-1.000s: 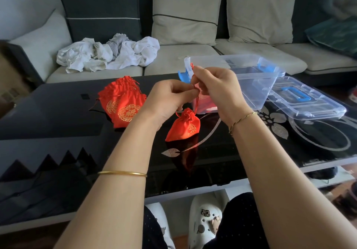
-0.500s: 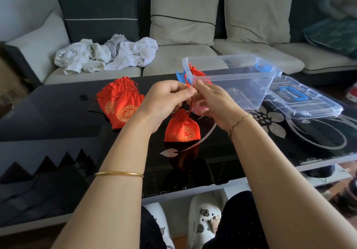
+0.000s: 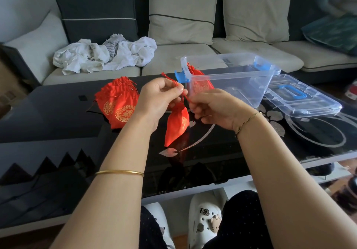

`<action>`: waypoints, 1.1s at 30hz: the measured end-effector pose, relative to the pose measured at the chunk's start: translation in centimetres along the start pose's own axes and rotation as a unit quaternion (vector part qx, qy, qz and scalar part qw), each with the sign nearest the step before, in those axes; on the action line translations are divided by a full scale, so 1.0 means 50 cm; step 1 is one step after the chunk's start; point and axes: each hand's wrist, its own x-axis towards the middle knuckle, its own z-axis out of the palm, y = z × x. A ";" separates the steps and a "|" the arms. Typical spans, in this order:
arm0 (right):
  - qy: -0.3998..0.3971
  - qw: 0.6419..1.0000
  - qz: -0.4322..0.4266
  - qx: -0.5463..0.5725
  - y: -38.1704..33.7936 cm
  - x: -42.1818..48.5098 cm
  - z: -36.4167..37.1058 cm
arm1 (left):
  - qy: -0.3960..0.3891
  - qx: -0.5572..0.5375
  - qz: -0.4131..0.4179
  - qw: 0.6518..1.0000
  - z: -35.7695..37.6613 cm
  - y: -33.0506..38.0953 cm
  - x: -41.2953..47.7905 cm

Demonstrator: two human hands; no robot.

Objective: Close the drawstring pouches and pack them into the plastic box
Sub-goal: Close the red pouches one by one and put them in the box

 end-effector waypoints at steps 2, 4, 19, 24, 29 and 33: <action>0.006 0.997 0.037 -0.066 -0.001 -0.001 0.003 | -0.012 0.003 0.002 1.000 -0.001 0.003 -0.001; 0.074 0.991 0.030 -0.109 0.002 0.006 0.009 | -0.032 0.032 0.017 0.999 -0.003 0.009 -0.004; -0.079 0.986 -0.061 0.133 0.029 0.033 0.024 | 0.072 0.289 0.298 0.907 0.020 -0.003 -0.011; -0.097 0.983 -0.061 0.141 0.036 0.040 0.020 | 0.089 0.282 0.306 0.905 0.018 -0.001 -0.012; -0.098 0.982 -0.076 0.145 0.037 0.039 0.021 | 0.095 0.270 0.304 0.909 0.012 -0.002 -0.014; -0.049 0.977 -0.075 0.195 0.030 0.039 0.019 | 0.090 0.226 0.251 0.937 0.011 -0.005 -0.012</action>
